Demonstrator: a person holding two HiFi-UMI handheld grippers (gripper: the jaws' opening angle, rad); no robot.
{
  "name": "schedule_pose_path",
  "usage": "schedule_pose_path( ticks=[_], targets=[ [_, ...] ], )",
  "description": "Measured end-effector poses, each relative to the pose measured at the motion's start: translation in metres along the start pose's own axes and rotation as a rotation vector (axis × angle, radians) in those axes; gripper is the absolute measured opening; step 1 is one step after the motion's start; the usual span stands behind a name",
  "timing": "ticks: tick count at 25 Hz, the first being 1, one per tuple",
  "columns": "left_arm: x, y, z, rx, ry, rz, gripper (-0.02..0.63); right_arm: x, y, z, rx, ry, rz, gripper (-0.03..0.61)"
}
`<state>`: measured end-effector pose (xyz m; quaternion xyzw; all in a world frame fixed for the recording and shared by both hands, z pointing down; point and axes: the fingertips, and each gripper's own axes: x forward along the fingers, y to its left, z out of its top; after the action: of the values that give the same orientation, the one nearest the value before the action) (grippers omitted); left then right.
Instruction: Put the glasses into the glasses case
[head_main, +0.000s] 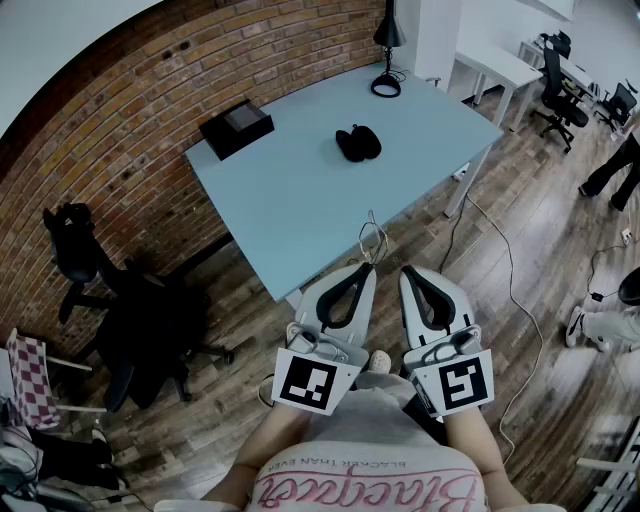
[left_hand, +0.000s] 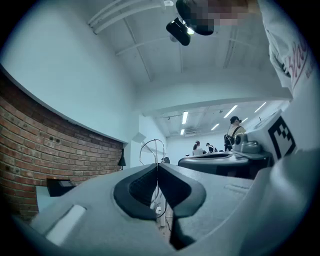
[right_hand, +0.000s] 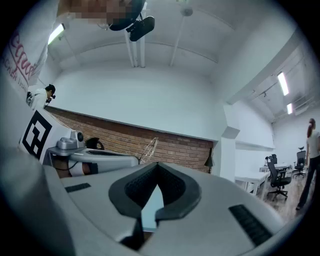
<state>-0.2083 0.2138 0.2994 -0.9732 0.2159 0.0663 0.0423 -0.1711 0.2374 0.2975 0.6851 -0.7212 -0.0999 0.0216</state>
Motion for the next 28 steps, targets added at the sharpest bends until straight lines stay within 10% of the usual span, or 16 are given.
schedule_pose_path(
  ticks=[28],
  targets=[
    [0.114,0.039,-0.031,0.009,0.059,0.113,0.009,0.079,-0.092,-0.042,0.059,-0.013,0.131,0.011]
  ],
)
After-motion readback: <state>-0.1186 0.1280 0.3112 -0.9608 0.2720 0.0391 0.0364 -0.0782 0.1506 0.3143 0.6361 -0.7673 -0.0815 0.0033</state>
